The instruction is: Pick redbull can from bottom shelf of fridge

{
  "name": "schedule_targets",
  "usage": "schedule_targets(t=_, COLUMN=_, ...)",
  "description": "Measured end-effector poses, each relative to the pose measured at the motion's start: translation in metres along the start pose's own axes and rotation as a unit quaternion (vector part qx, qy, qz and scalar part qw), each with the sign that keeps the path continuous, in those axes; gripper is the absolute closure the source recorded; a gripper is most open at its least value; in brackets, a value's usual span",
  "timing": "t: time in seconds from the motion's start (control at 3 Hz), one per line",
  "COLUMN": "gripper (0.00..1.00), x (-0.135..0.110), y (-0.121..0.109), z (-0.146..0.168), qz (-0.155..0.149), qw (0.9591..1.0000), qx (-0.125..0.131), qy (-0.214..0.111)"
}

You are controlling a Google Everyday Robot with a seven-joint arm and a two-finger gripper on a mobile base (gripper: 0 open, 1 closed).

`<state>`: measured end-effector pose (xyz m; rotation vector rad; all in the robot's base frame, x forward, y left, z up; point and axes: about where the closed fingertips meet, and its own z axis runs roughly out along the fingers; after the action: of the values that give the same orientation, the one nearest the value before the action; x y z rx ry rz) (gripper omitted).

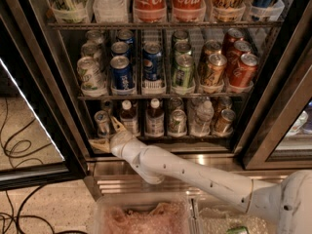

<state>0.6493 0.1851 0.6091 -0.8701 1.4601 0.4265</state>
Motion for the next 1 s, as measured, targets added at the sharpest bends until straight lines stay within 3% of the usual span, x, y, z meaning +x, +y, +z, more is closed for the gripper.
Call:
schedule_targets(t=0.67, gripper=0.14, x=0.0030, y=-0.0023, z=0.0143, qz=-0.003, qw=1.0000, qx=0.005, qy=0.004)
schedule_targets(t=1.0, gripper=0.32, x=0.0029, y=-0.0023, z=0.0143, qz=-0.003, qw=1.0000, qx=0.005, qy=0.004)
